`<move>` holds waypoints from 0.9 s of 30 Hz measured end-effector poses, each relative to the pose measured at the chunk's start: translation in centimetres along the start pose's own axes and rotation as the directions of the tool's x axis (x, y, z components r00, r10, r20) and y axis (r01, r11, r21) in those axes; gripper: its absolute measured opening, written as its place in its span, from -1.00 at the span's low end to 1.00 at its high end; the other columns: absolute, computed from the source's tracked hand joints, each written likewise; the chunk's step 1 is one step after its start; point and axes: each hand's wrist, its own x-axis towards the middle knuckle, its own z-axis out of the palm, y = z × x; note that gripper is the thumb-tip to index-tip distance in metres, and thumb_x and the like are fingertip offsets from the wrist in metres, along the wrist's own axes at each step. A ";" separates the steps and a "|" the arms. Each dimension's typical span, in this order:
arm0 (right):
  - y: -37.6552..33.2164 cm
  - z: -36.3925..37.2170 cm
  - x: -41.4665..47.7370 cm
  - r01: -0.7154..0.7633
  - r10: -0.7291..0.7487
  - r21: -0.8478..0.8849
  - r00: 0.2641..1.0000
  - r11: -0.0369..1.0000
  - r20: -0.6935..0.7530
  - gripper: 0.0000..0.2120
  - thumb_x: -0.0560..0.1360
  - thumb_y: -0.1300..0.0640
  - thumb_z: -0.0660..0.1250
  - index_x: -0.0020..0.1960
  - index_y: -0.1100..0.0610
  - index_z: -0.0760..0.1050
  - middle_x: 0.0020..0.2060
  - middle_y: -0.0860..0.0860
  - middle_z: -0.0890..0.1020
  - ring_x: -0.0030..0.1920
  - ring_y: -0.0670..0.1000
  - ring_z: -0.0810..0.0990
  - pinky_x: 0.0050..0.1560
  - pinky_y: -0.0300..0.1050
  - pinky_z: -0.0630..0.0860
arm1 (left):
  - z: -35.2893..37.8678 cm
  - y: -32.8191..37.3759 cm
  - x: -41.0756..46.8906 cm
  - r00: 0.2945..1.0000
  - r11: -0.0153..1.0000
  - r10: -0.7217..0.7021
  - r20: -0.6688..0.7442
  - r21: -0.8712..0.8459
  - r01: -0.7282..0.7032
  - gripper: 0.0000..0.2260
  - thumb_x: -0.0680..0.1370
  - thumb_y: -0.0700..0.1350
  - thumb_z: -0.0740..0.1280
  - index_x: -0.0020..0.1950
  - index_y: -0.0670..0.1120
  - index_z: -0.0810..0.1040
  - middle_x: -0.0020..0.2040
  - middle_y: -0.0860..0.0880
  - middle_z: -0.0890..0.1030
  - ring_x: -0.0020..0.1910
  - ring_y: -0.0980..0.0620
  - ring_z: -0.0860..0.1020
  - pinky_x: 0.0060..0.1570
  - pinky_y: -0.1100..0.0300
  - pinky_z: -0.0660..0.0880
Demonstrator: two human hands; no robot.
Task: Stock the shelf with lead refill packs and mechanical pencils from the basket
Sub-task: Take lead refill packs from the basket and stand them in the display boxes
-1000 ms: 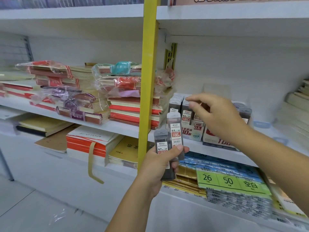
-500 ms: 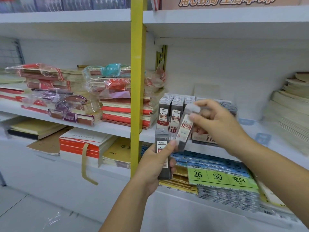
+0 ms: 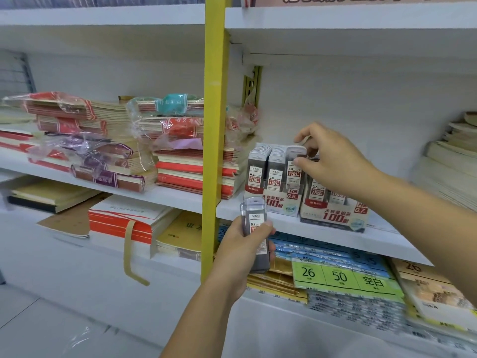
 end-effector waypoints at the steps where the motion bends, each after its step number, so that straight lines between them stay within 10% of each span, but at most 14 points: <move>1: 0.1 0.2 0.2 -0.030 0.030 0.027 0.999 0.999 0.010 -0.78 0.50 0.04 0.38 0.06 -0.10 0.37 -0.01 -0.04 0.52 -0.01 -0.04 0.52 -0.06 -0.08 0.45 | -0.1 0.0 0.0 1.000 1.000 0.020 0.008 0.006 -0.021 -0.81 0.59 -0.03 0.40 0.19 0.04 0.56 -0.11 0.03 0.72 -0.23 0.09 0.65 -0.24 0.20 0.58; 8: 0.5 0.7 0.9 -0.053 0.044 -0.157 0.997 0.986 -0.062 -0.91 0.48 -0.14 0.37 -0.14 -0.15 0.52 -0.11 -0.12 0.51 0.07 -0.03 0.31 0.00 -0.08 0.24 | -0.3 0.1 0.0 0.996 0.995 0.089 0.006 0.042 -0.089 -0.82 0.55 0.00 0.45 0.13 0.09 0.58 -0.06 0.04 0.74 -0.18 0.12 0.70 -0.25 0.25 0.59; 15: 0.4 0.1 1.4 -0.141 0.127 -0.237 0.989 0.961 -0.075 -0.83 0.53 -0.07 0.33 0.07 -0.12 0.63 -0.05 -0.07 0.51 0.15 0.04 0.31 0.13 -0.01 0.31 | -0.2 0.3 0.0 0.991 0.990 0.131 -0.009 0.053 -0.131 -0.80 0.53 0.02 0.47 0.12 0.12 0.57 -0.06 0.03 0.74 -0.19 0.11 0.69 -0.19 0.18 0.60; 20: -1.9 0.4 -3.3 0.076 -0.069 0.094 0.994 0.993 -0.079 -0.82 0.50 -0.10 0.26 0.05 -0.16 0.59 -0.23 -0.31 0.53 -0.14 -0.19 0.48 -0.12 -0.29 0.43 | 0.1 0.7 -0.5 0.989 0.987 0.142 0.031 0.077 -0.144 -0.79 0.50 0.04 0.49 0.10 0.16 0.57 -0.06 0.04 0.74 -0.19 0.10 0.70 -0.23 0.26 0.59; 27: -2.7 2.5 -6.6 -0.151 0.074 0.567 0.985 0.810 0.157 -0.79 0.45 0.09 0.47 0.03 -0.15 0.58 -0.25 0.01 0.66 -0.31 -0.14 0.63 -0.32 -0.28 0.50 | 0.9 0.7 -1.2 0.986 0.990 0.122 0.117 0.049 -0.129 -0.82 0.49 0.01 0.51 0.04 0.18 0.61 -0.11 -0.01 0.72 -0.29 0.11 0.64 -0.33 0.29 0.54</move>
